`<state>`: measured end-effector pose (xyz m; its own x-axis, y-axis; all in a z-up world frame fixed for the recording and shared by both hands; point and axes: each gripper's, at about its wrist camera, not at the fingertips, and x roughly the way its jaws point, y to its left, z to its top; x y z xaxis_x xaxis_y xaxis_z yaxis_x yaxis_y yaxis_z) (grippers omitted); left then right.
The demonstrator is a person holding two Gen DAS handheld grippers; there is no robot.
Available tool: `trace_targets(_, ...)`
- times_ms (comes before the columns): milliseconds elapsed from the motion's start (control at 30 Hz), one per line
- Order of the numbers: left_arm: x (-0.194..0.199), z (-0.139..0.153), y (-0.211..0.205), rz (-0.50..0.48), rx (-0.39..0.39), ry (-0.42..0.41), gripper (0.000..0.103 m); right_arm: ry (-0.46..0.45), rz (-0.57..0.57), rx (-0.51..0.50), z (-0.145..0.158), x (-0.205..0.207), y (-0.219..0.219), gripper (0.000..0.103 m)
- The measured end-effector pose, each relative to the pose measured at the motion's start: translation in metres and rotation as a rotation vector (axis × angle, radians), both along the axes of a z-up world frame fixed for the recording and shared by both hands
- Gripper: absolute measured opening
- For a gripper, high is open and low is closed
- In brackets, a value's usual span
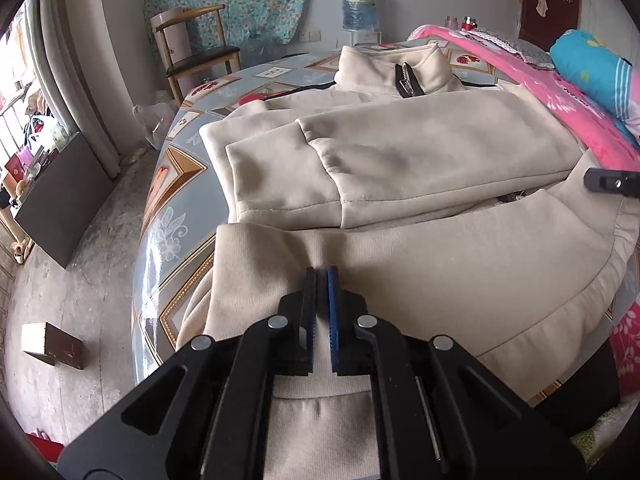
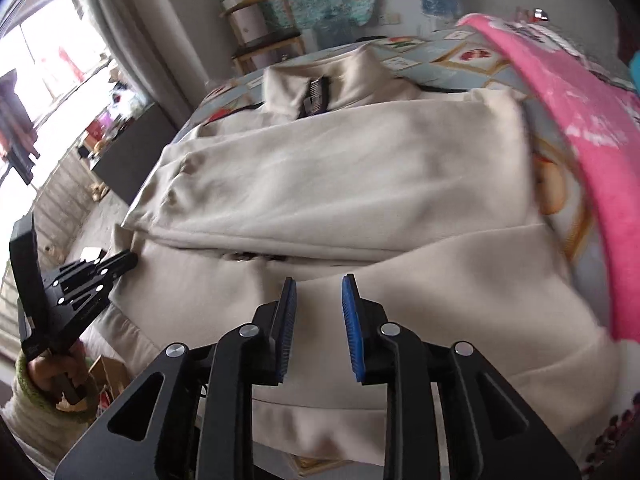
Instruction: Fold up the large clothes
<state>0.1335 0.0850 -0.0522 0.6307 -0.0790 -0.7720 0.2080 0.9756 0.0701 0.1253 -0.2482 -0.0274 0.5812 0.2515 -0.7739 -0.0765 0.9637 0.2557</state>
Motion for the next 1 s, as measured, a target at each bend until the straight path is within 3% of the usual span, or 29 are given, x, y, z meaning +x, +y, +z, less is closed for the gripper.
trace_targets(100, 0.000, 0.000, -0.001, -0.002, 0.006, 0.001, 0.005, 0.002, -0.139, -0.031, 0.006, -0.004, -0.055, 0.030)
trace_targets(167, 0.001, 0.000, -0.001, -0.001, 0.009, 0.003, 0.005, 0.020, -0.181, -0.055, 0.003, -0.002, -0.075, 0.039)
trace_targets(333, 0.001, 0.000, -0.004, 0.002, 0.024, 0.009, 0.005, 0.043, -0.126, -0.092, -0.014, 0.014, -0.078, 0.043)
trace_targets(500, 0.002, 0.001, -0.006, 0.003, 0.036, 0.017, 0.005, 0.006, -0.050, -0.141, -0.019, 0.027, -0.062, 0.043)
trace_targets(533, 0.003, 0.001, -0.006, 0.004, 0.036, 0.019, 0.005, 0.004, -0.040, -0.153, -0.021, 0.029, -0.060, 0.042)
trace_targets(667, 0.003, 0.001, -0.006, 0.005, 0.039, 0.020, 0.005, -0.022, -0.016, -0.174, -0.023, 0.029, -0.056, 0.011)
trace_targets(767, 0.004, 0.001, -0.007, 0.003, 0.049, 0.022, 0.005, -0.124, -0.046, -0.187, -0.002, 0.013, -0.055, 0.008)
trace_targets(867, 0.005, 0.002, -0.005, 0.007, 0.052, 0.016, 0.005, -0.205, -0.122, -0.101, 0.019, -0.002, -0.072, 0.008)
trace_targets(1000, 0.009, 0.005, 0.000, 0.026, 0.043, 0.015, 0.005, -0.160, -0.180, -0.090, -0.002, 0.011, -0.086, 0.005)
